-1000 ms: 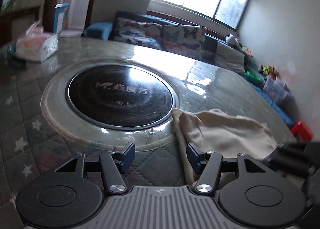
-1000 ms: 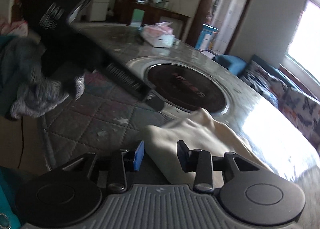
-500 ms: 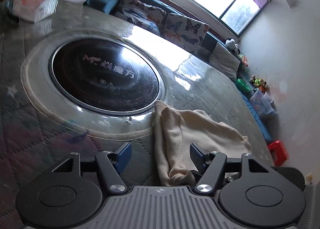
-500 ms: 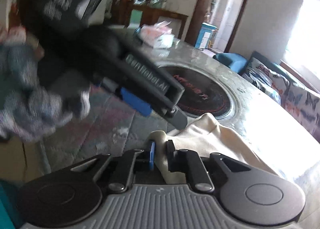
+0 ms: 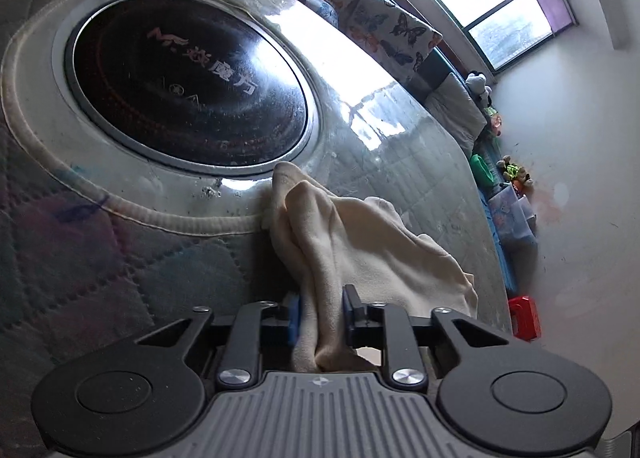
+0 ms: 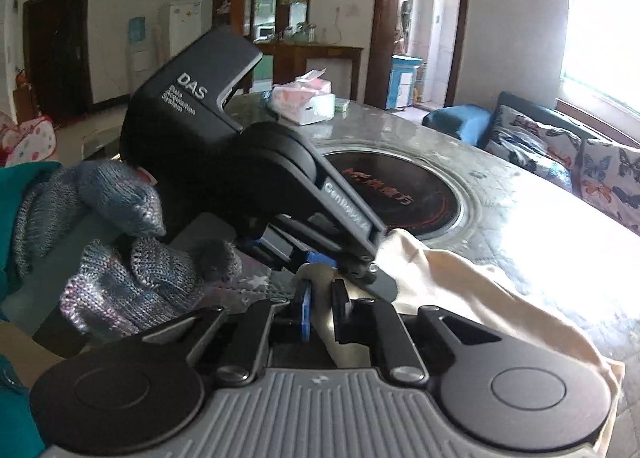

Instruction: Fold clothes

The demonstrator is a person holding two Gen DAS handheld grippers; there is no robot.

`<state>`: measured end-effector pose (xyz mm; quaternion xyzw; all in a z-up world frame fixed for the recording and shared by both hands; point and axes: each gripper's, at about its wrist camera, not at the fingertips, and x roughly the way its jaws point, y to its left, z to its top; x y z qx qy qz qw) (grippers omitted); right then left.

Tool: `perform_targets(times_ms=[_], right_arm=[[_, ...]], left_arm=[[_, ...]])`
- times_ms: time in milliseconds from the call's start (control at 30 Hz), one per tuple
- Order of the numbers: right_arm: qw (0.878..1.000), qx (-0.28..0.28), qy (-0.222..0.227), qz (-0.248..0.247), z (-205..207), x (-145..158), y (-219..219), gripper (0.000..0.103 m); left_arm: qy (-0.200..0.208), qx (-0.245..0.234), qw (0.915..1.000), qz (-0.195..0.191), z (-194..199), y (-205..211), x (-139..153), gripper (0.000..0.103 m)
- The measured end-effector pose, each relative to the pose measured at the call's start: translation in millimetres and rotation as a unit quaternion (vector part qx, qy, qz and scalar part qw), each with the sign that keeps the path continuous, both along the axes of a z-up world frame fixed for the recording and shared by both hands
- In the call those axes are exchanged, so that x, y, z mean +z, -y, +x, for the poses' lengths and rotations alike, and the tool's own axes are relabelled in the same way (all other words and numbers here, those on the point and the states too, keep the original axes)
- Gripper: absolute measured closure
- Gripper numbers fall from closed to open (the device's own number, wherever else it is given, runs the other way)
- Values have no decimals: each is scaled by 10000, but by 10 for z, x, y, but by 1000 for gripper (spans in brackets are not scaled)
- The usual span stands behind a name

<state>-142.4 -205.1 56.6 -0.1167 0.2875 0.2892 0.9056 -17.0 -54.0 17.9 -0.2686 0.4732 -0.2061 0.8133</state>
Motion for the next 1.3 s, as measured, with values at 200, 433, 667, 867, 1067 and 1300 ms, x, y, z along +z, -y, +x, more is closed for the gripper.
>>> perform_targets(times_ms=[200, 433, 667, 867, 1067, 1300], right_arm=[[9969, -649, -72, 434, -47, 29, 442, 90], [9765, -2109, -128, 414, 115, -65, 1240, 87], [9575, -2808, -387, 540, 262, -344, 1765, 73], [9481, -3023, -491, 858, 338, -414, 1958, 65], [9388, -3189, -583, 1161, 391, -471, 2118, 73], [9407, -3123, -308, 1288, 231, -319, 2055, 93]], left_arm=[[117, -66, 9998, 170, -5, 24, 31, 82], [223, -125, 9990, 378, -6, 87, 55, 82], [318, -180, 9976, 582, 2, 154, 76, 82], [437, -239, 9957, 781, 27, 202, 80, 80], [596, -313, 9927, 1000, 29, 247, 103, 80], [1042, -475, 9848, 1304, 0, 375, 278, 82]])
